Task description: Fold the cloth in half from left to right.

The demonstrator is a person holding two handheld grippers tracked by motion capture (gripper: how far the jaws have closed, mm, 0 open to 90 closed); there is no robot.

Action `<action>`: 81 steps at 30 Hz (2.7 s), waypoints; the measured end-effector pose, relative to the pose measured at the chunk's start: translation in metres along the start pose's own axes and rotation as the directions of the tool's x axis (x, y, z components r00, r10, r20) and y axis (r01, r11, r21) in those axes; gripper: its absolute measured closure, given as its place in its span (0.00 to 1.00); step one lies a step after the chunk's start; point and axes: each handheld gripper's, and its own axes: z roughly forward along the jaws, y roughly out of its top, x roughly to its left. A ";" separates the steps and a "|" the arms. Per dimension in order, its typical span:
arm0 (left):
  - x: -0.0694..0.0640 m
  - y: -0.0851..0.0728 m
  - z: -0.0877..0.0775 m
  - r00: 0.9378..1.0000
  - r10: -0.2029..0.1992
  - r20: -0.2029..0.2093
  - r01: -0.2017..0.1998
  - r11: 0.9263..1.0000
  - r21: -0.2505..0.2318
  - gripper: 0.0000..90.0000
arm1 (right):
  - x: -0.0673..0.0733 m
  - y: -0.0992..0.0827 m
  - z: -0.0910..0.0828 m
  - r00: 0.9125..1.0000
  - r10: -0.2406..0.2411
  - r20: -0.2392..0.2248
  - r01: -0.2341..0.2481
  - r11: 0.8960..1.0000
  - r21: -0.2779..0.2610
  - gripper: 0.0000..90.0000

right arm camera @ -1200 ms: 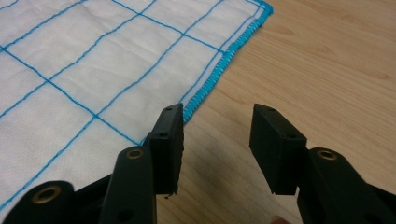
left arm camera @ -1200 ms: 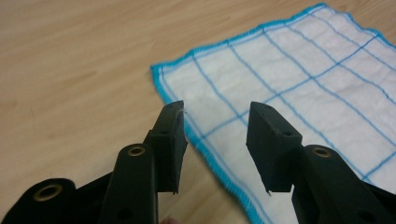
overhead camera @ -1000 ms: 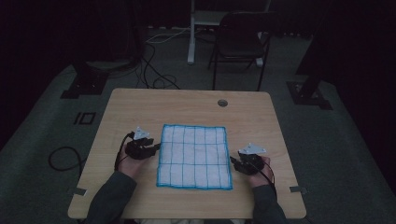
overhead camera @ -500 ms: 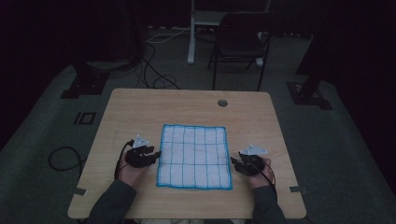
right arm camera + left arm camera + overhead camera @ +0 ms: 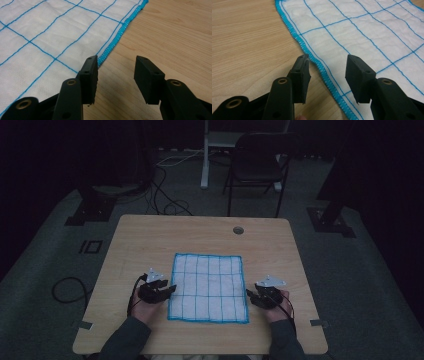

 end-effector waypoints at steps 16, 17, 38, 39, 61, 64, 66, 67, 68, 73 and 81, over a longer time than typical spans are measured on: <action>-0.004 0.008 0.023 0.999 0.029 -0.043 -0.027 0.999 0.028 0.58 | 0.002 -0.002 0.002 1.000 -0.009 -0.005 0.009 1.000 -0.003 0.60; -0.004 0.008 0.024 0.999 0.029 -0.046 -0.028 0.999 0.028 0.57 | 0.002 -0.002 0.001 1.000 -0.010 -0.007 0.010 1.000 -0.006 0.60; -0.015 0.010 0.027 0.998 0.057 -0.027 -0.056 0.998 0.036 0.90 | 0.008 0.000 0.004 0.999 -0.027 -0.021 0.026 1.000 -0.011 0.60; -0.014 0.010 0.027 0.998 0.058 -0.019 -0.057 0.998 0.037 0.91 | 0.008 0.000 0.004 0.999 -0.026 -0.020 0.026 1.000 -0.012 0.60; 0.014 0.011 0.021 1.000 -0.006 0.016 0.005 0.999 0.043 0.95 | 0.006 -0.001 0.007 1.000 -0.020 -0.017 0.020 1.000 -0.004 0.60; 0.015 0.011 0.019 1.000 -0.007 0.023 0.006 1.000 0.030 0.95 | 0.005 -0.002 0.007 1.000 -0.020 -0.015 0.020 1.000 -0.005 0.60; 0.014 0.013 0.018 1.000 -0.010 0.027 0.010 1.000 0.020 0.95 | 0.005 -0.002 0.007 1.000 -0.019 -0.014 0.019 1.000 -0.005 0.60; 0.014 0.014 0.017 0.999 -0.007 0.032 0.006 1.000 0.016 0.95 | 0.006 -0.002 0.006 1.000 -0.020 -0.013 0.020 1.000 -0.005 0.60; 0.013 0.015 0.015 0.999 -0.003 0.034 0.002 1.000 0.011 0.95 | 0.005 -0.002 0.007 1.000 -0.021 -0.012 0.021 1.000 -0.005 0.60; 0.011 0.023 0.010 0.998 -0.001 0.060 0.002 1.000 -0.019 0.95 | 0.004 -0.002 0.006 1.000 -0.017 -0.008 0.017 1.000 -0.006 0.60; 0.007 0.030 0.005 0.997 0.005 0.075 -0.001 0.999 -0.045 0.95 | 0.004 -0.002 0.006 1.000 -0.019 -0.008 0.019 1.000 -0.004 0.60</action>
